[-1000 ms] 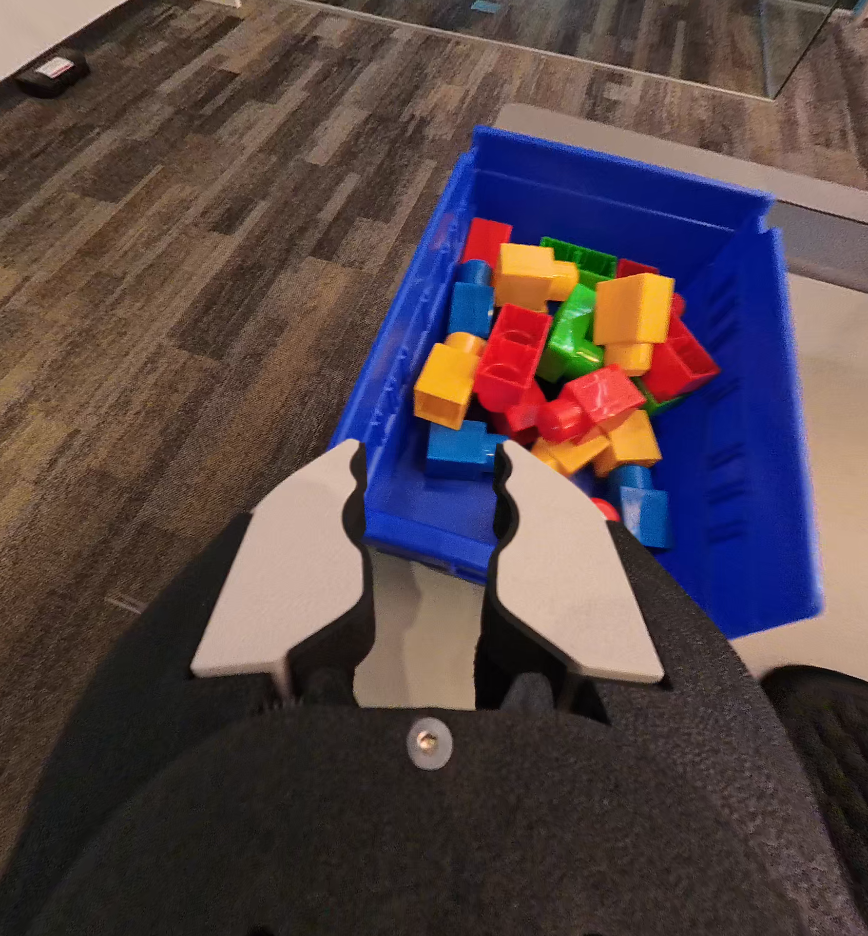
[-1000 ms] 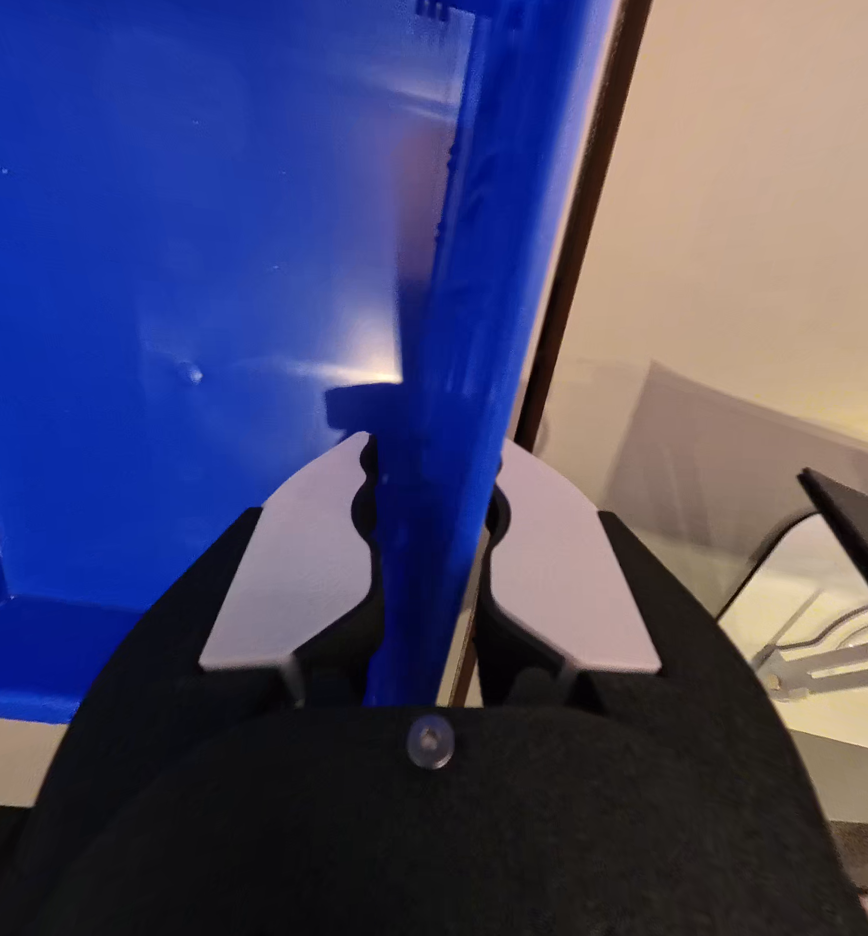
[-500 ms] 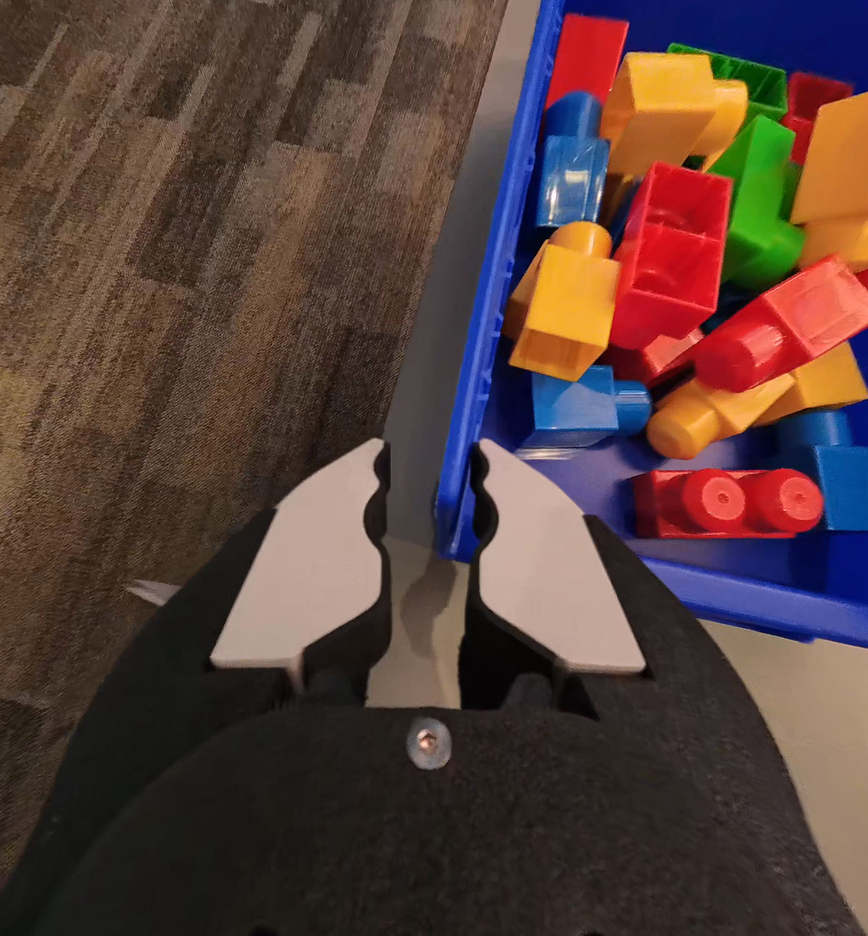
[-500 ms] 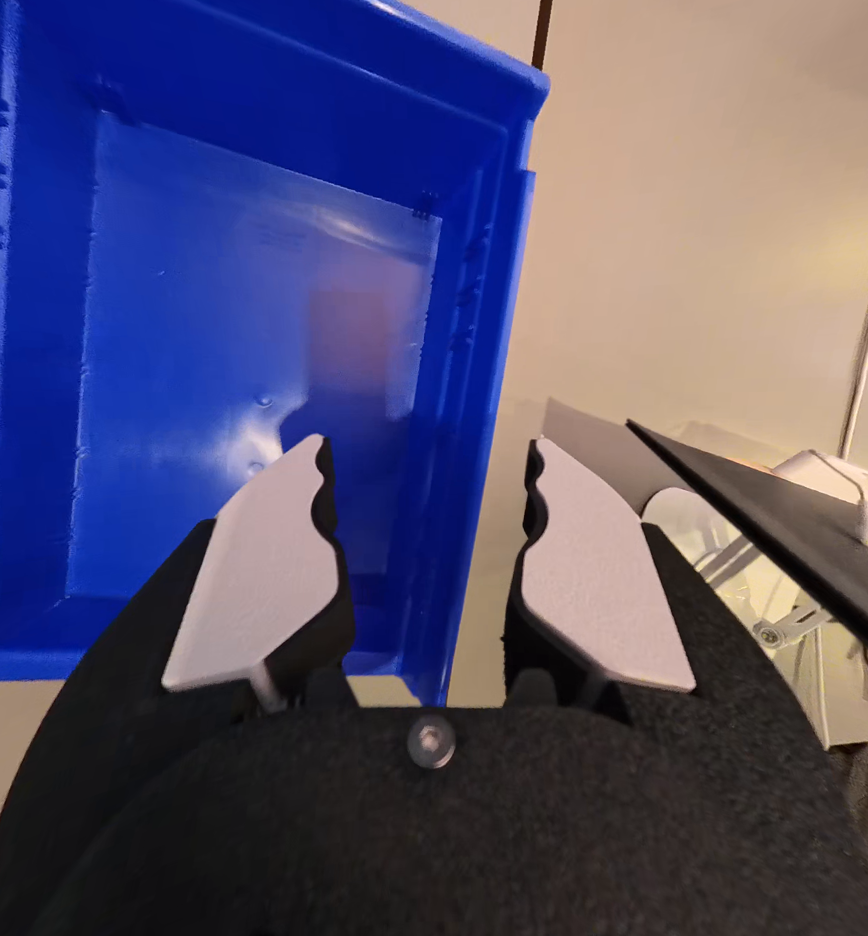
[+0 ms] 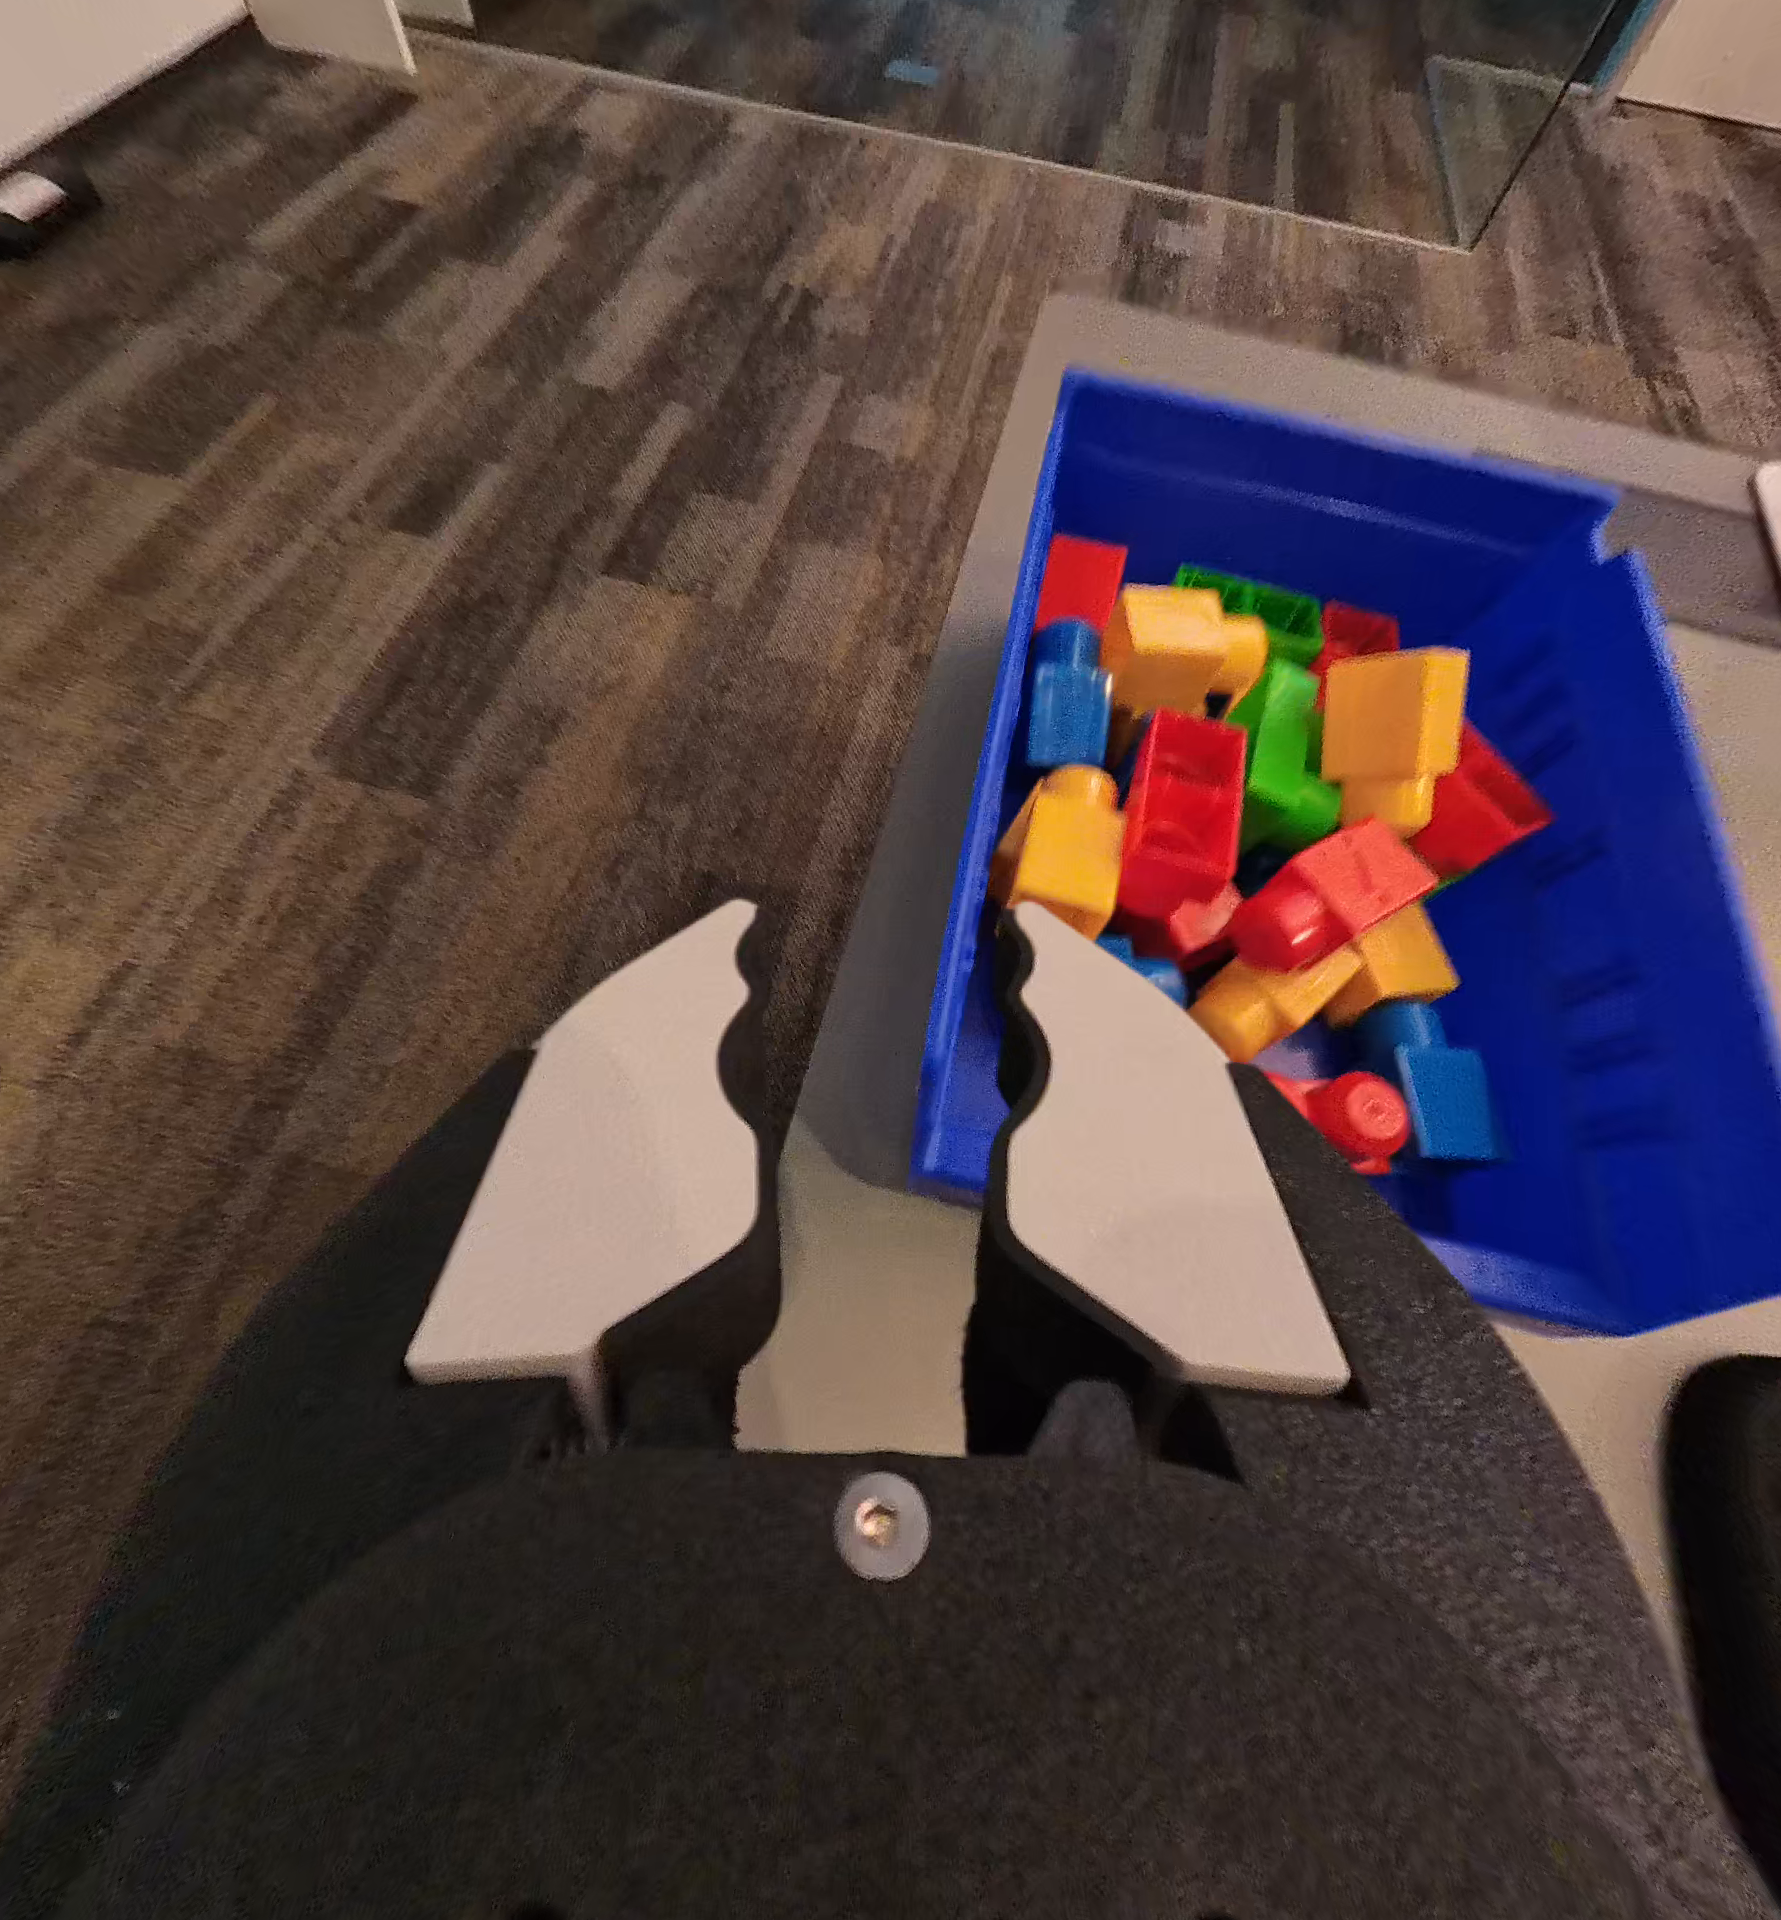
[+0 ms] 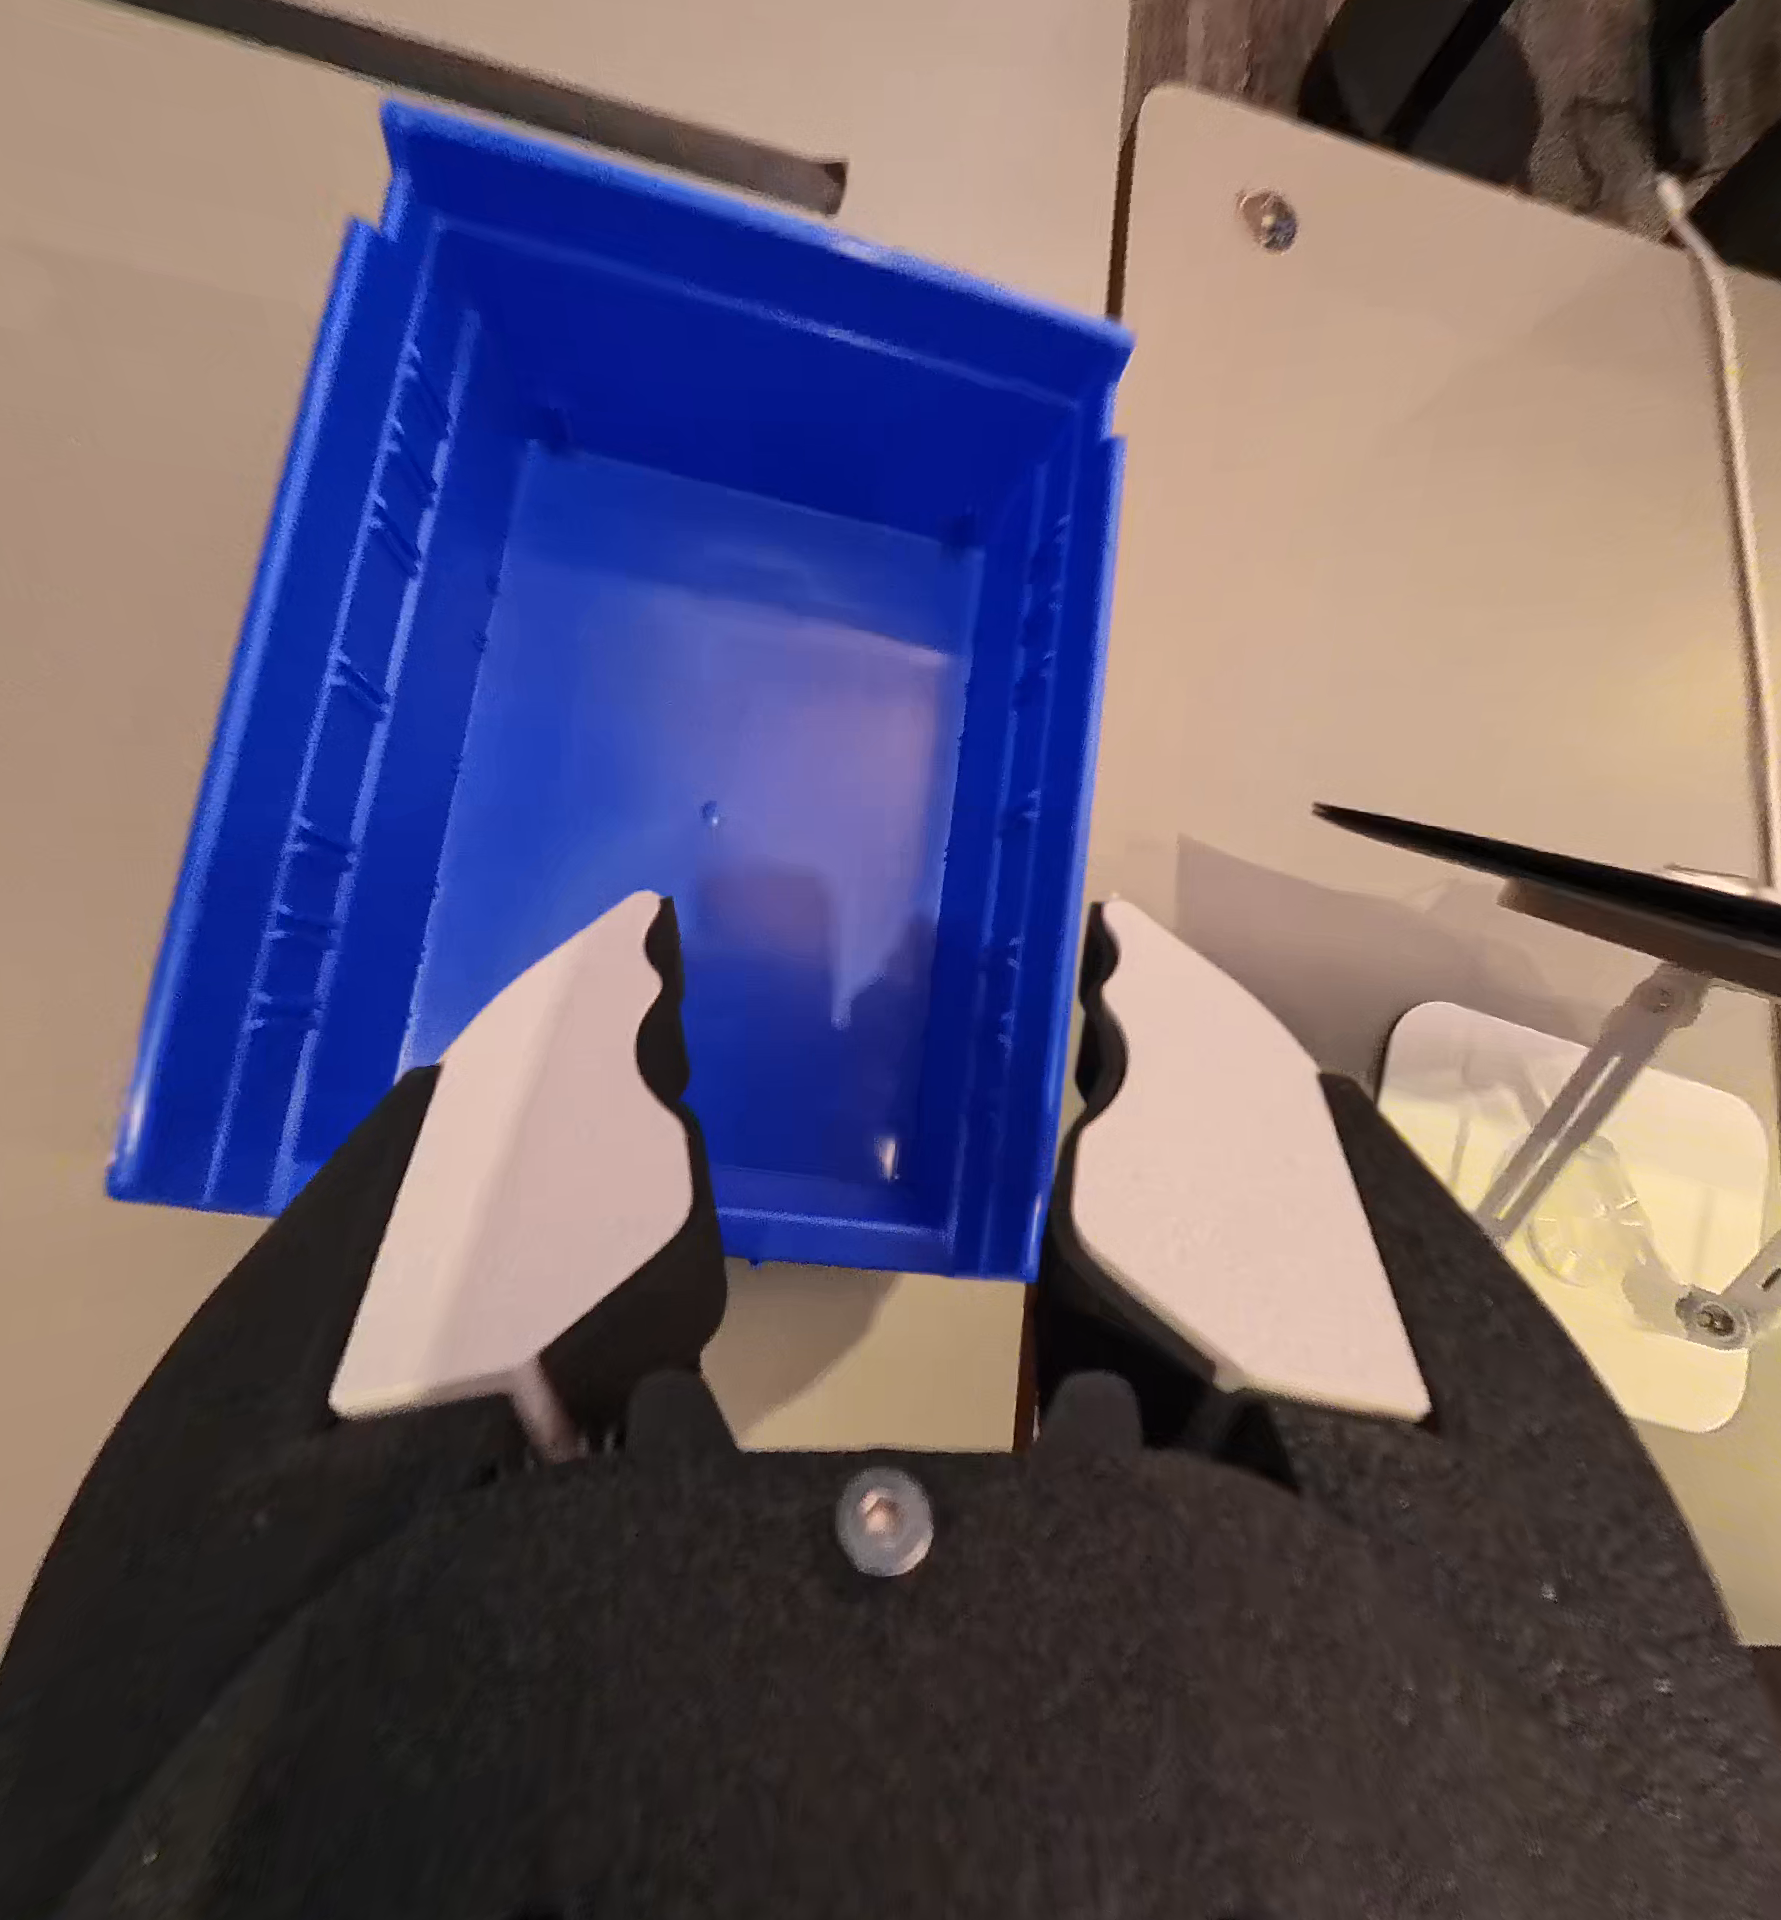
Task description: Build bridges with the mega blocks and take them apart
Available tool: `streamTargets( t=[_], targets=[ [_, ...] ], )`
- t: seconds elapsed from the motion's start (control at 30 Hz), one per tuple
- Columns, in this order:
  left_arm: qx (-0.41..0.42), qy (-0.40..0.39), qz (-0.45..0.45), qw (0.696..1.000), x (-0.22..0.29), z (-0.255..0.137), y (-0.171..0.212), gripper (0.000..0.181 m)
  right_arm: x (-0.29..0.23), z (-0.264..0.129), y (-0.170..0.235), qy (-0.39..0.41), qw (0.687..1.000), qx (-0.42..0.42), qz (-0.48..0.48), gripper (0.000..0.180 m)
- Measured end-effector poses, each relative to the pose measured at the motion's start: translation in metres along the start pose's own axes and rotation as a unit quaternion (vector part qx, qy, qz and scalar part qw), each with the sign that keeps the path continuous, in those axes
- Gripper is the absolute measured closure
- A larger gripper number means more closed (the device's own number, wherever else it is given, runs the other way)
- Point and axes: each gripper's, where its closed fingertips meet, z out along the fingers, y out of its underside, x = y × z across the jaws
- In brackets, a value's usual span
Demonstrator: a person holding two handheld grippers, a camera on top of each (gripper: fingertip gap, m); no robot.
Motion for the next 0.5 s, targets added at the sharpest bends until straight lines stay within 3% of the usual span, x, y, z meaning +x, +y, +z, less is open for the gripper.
streamTargets(
  t=[0.13, 0.3, 0.5],
  targets=[
    [0.058, 0.034, -0.003, 0.998, 0.041, -0.034, -0.088, 0.133, -0.008, -0.031, -0.036, -0.012, 0.999, 0.031, 0.028, 0.106],
    [0.133, 0.126, 0.018, 0.983, 0.152, -0.088, -0.207, 0.107, -0.043, -0.104, -0.149, -0.024, 0.979, 0.193, 0.058, 0.103],
    [0.221, 0.089, 0.106, 0.965, 0.284, -0.123, -0.273, 0.088, -0.141, -0.177, -0.256, -0.087, 0.936, 0.336, 0.060, 0.086]
  ],
)
